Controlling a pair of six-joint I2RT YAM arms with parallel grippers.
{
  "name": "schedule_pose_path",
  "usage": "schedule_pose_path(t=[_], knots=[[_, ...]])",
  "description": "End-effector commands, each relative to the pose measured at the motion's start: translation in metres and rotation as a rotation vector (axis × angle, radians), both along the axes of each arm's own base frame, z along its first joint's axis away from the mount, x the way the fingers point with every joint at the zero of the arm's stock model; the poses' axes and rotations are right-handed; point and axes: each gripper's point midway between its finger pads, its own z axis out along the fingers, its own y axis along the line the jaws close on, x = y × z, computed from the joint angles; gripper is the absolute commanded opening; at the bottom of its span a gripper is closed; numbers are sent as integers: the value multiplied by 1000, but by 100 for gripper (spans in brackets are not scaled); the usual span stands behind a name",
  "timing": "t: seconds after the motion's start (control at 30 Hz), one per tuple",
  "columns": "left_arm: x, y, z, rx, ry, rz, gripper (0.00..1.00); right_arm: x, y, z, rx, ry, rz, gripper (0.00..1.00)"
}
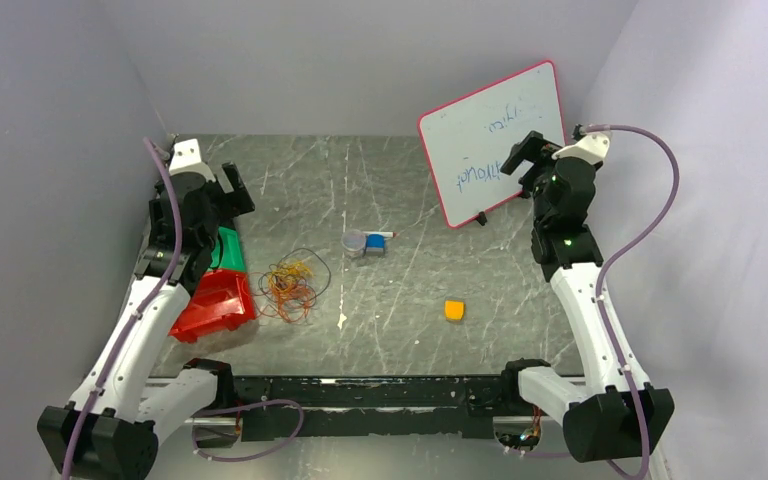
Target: Untangle the cables
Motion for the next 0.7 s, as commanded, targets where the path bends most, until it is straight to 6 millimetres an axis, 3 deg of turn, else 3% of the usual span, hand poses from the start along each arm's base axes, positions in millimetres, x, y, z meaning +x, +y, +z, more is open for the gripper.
schedule_pose_path(t=[0.0, 0.37, 0.5, 0.67], knots=[[4, -4, 10, -38, 9, -17, 99, -7, -11, 13, 70, -25, -58, 99], [7, -2, 6, -93, 82, 27, 100, -19, -26, 0, 223, -29, -176, 100], [4, -11, 1, -104, 130, -24, 99, -16, -12, -8, 241, 21, -108, 100], [-4, -30, -10, -150, 223, -111, 100, -12, 11, -40, 250, 144, 10, 100]])
